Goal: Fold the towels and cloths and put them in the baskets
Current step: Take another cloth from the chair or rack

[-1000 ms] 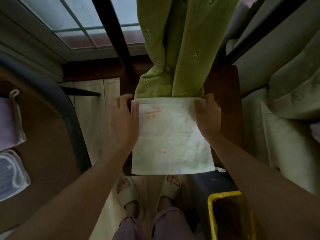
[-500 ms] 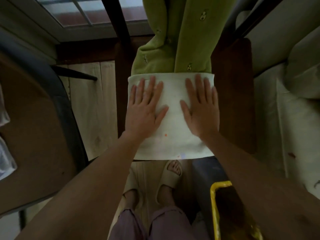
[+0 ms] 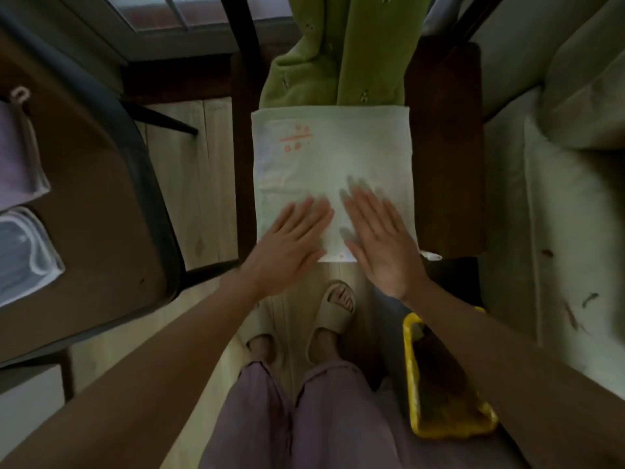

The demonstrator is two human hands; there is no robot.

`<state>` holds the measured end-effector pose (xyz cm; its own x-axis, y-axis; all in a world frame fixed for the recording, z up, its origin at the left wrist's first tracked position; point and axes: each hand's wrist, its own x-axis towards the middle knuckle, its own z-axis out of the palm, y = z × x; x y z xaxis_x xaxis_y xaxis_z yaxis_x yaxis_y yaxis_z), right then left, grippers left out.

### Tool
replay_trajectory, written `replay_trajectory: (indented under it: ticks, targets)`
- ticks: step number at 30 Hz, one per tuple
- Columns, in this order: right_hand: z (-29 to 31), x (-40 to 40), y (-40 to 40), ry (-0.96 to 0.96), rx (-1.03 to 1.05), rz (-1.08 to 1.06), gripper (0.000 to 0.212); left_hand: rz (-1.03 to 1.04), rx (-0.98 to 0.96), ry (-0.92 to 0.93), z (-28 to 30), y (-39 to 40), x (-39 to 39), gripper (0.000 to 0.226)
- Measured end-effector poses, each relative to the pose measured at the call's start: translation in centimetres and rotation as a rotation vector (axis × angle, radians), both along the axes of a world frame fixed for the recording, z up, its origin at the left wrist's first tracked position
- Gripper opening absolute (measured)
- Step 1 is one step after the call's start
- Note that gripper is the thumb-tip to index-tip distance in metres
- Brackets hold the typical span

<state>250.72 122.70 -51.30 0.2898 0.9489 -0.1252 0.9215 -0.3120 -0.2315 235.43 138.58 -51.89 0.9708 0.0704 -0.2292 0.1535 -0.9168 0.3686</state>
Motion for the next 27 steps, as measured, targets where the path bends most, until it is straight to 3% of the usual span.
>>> replay_trajectory:
  ticks: [3, 9, 11, 14, 17, 23, 27]
  targets:
    - [-1.1, -0.9, 1.0, 0.011, -0.050, -0.099, 0.059, 0.107, 0.069, 0.054, -0.7, -1.1, -0.1, 0.061]
    - [-2.0, 2.3, -2.8, -0.099, -0.135, -0.100, 0.059, 0.055, 0.167, 0.109, -0.8, 1.6, -2.7, 0.070]
    - [-1.0, 2.6, -3.6, -0.078, -0.155, -0.121, 0.061, 0.013, 0.151, 0.115, -0.4, 2.3, -2.9, 0.075]
    - [0.5, 1.6, -4.1, 0.044, -0.092, 0.014, 0.063, -0.073, 0.102, 0.074, 0.4, 2.2, -2.5, 0.077]
    - [0.7, 0.4, -4.0, 0.067, -0.015, 0.150, 0.053, -0.101, 0.000, 0.029, 1.1, 1.2, -1.6, 0.069]
    - [1.3, 0.4, -2.3, 0.073, 0.090, 0.153, 0.024, 0.059, -0.075, -0.110, 1.4, 0.1, 0.1, 0.032]
    - [2.2, 0.3, -2.2, 0.056, 0.048, 0.161, 0.036, -0.007, -0.028, -0.047, 2.0, 0.4, -0.2, 0.032]
